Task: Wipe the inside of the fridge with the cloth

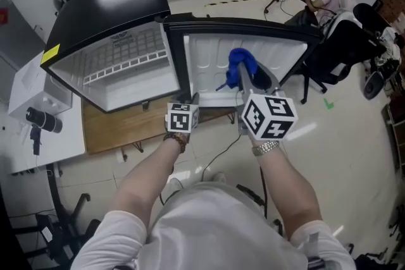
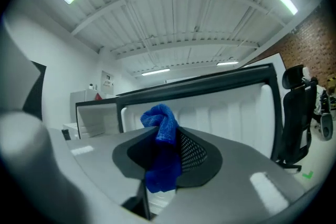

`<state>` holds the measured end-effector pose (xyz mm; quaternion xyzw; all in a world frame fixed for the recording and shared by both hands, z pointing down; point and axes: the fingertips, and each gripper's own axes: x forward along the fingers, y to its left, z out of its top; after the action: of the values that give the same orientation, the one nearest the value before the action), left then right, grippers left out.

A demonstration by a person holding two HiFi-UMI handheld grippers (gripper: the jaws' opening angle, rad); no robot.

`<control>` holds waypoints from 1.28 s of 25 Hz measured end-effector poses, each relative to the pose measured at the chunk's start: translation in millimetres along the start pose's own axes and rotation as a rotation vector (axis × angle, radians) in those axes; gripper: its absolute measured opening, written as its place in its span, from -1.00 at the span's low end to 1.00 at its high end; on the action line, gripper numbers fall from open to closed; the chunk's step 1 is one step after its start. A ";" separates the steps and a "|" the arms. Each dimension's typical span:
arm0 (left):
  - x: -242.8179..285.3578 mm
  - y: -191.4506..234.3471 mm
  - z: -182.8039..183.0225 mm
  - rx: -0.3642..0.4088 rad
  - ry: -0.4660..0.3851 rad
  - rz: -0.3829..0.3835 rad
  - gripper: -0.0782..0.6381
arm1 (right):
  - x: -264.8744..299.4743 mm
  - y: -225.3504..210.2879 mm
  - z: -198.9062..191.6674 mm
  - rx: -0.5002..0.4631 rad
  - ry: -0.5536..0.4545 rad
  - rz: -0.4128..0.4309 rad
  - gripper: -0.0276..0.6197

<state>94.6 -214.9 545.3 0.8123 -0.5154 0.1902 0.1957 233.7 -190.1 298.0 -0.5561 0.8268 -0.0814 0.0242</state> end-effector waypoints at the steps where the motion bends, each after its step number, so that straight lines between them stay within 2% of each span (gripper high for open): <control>1: -0.1 -0.6 0.0 0.000 0.002 -0.002 -0.48 | 6.8 14.3 -8.3 0.004 0.015 0.030 -0.63; 4: -0.3 -1.9 -0.4 0.003 0.007 -0.013 -0.48 | 27.3 47.3 -32.0 0.027 0.059 0.094 -0.63; 7: 0.1 -3.7 0.0 0.007 0.011 -0.028 -0.47 | 44.5 64.9 -48.5 0.054 0.088 0.122 -0.63; 15: -0.1 -1.0 -0.2 -0.026 -0.002 -0.043 -0.48 | 67.2 78.3 -70.4 0.043 0.082 0.118 -0.63; 22: 0.3 1.7 -0.7 -0.029 -0.004 -0.030 -0.48 | 63.8 53.8 -74.6 -0.032 0.091 0.040 -0.63; 32: -3.2 2.1 -1.2 -0.023 -0.006 0.000 -0.49 | 37.8 -9.1 -71.1 -0.024 0.085 -0.077 -0.63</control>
<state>91.3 -212.6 544.9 0.8105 -0.5182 0.1818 0.2035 218.4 -220.7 371.5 -0.5837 0.8060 -0.0957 -0.0208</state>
